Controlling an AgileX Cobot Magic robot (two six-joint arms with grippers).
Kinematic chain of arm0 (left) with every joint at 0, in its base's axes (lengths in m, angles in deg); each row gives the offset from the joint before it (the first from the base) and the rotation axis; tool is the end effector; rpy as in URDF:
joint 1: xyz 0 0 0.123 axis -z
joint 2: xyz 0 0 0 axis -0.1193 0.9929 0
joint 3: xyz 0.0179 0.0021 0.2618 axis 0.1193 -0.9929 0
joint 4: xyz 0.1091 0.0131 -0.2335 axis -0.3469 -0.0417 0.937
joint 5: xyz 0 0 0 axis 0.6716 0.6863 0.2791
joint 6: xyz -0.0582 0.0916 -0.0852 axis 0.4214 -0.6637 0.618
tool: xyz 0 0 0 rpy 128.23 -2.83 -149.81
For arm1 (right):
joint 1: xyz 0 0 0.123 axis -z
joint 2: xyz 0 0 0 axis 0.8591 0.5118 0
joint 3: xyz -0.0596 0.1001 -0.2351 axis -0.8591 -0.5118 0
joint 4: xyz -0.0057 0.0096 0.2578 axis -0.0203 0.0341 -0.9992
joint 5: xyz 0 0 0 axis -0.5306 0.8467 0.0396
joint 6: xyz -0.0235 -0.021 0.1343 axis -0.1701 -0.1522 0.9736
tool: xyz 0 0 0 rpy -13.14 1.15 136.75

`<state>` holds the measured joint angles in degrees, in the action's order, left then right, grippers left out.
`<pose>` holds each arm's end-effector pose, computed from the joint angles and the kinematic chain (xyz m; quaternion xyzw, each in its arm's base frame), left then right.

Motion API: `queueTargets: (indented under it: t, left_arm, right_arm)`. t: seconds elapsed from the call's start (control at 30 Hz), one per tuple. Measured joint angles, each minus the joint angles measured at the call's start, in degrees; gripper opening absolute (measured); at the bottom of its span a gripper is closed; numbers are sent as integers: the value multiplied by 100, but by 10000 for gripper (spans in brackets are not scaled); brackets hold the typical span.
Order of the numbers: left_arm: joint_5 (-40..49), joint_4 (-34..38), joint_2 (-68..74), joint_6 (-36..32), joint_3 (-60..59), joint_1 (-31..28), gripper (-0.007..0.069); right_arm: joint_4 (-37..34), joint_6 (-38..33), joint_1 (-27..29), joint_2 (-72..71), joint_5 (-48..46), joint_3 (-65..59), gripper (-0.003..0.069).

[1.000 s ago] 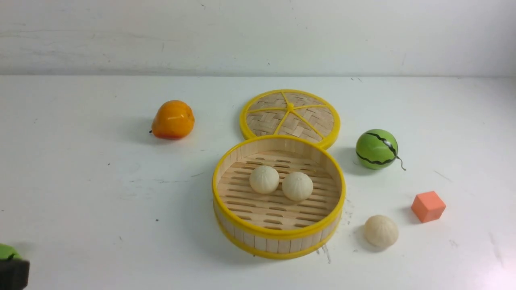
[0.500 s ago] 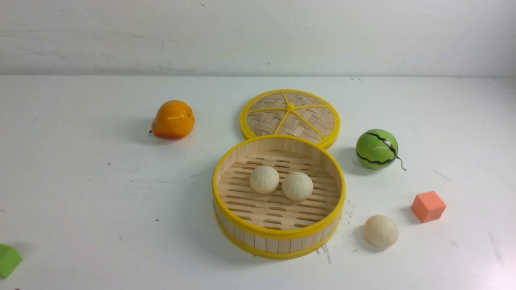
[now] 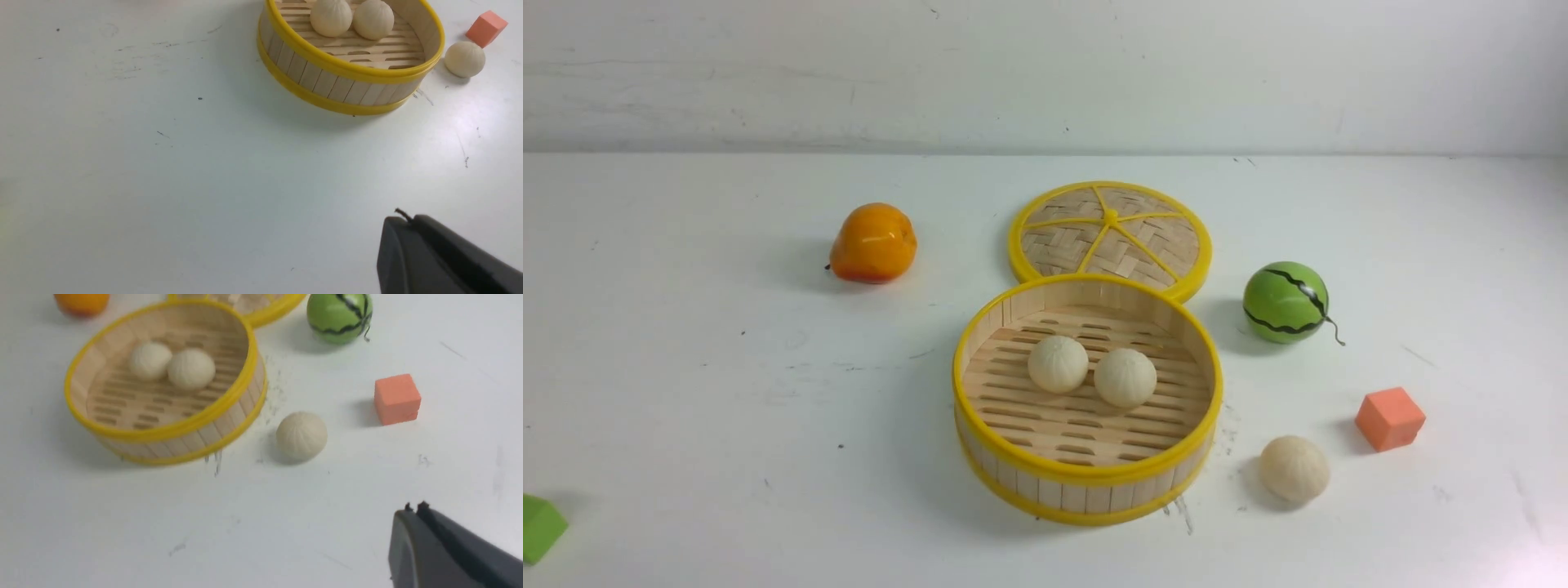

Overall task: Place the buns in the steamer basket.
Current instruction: Use the right arm to grab a steamed stuffed bun

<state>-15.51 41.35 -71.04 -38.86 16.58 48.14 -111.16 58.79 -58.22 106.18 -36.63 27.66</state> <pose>0.1007 -0.0613 0.2602 0.1303 0.8475 -0.2001 0.4741 0.1616 0.0373 0.2811 -0.0654 0.8894 0.1240 0.4350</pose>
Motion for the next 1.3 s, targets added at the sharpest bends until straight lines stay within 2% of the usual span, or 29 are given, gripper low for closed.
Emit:
queueTargets:
  t: [0.1,0.17,0.2,0.33,0.5,0.6,0.63,0.77,0.8,0.83,0.87,0.9,0.93,0.97,1.03,1.07,1.2,1.3]
  left_arm:
    - [0,0,0,0,0,0,-13]
    - [0,0,0,0,0,0,-13]
    - [0,0,0,0,0,0,-13]
    - [0,-39,0,0,0,0,-13]
    - [0,-65,0,0,0,0,-13]
    - [16,-65,0,0,0,0,-13]
    - [17,-65,0,0,0,0,-13]
    - [88,-65,0,0,0,0,-13]
    - [128,-65,0,0,0,0,-13]
    - [139,-65,0,0,0,0,-13]
    - [175,-65,0,0,0,0,-13]
    - [176,-65,0,0,0,0,-13]
    - [204,-65,0,0,0,0,-13]
    - [234,-65,0,0,0,0,-13]
    - [263,-65,0,0,0,0,-13]
    - [282,-65,0,0,0,0,-13]
    - [282,-77,0,0,0,0,-13]
    - [288,-83,0,0,0,0,-12]
  right_arm:
    - [5,-1046,-5,1136,-950,819,-15]
    - [5,-1283,-41,1566,-1217,1145,-12]
    - [43,-1439,-194,2221,-1376,1499,-9]
    - [424,-1399,-733,3145,-1350,1956,-7]
    - [1035,-1067,-1422,3933,-959,2223,-6]
    - [1487,-917,-2088,4584,-538,2373,12]
    - [1514,-900,-2116,4659,-521,2381,17]
    - [1705,-374,-2368,5310,-98,2565,116]
    - [1743,-104,-2368,5585,92,2628,197]
    - [1757,-39,-2359,5651,143,2648,230]
    - [1817,209,-2345,5903,352,2680,314]
    - [1828,235,-2345,5964,380,2686,339]
    - [1950,442,-2345,6187,629,2703,430]
    - [2033,558,-2345,6341,790,2710,489]
    - [2088,646,-2345,6461,907,2712,529]
    - [2169,752,-2345,6630,1042,2717,573]
    - [2367,1050,-2345,6884,1205,2717,571]
    - [2694,1378,-2345,7063,1184,2717,465]
